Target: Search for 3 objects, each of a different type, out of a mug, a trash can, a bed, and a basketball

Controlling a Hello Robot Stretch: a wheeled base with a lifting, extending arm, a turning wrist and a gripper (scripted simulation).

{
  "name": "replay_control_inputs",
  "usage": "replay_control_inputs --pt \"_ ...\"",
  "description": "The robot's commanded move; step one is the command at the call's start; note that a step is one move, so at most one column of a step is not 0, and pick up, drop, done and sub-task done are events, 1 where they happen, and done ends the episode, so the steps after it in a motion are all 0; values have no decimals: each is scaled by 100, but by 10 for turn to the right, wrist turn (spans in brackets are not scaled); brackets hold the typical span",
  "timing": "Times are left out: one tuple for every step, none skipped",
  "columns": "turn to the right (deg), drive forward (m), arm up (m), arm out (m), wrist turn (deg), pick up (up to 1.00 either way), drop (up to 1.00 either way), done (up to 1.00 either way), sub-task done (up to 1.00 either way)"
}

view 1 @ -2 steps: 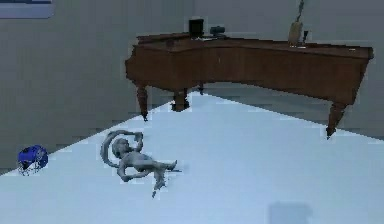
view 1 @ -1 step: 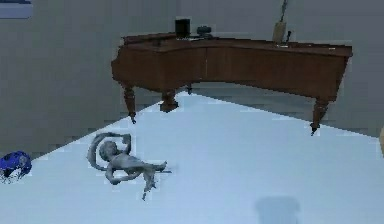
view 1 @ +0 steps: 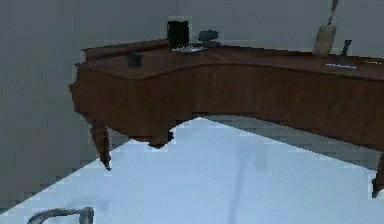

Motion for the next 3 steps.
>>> replay_control_inputs --pt "0 65 0 0 0 0 0 0 0" --pt "-240 0 0 0 0 0 0 0 0" --pt "0 0 0 0 0 0 0 100 0"
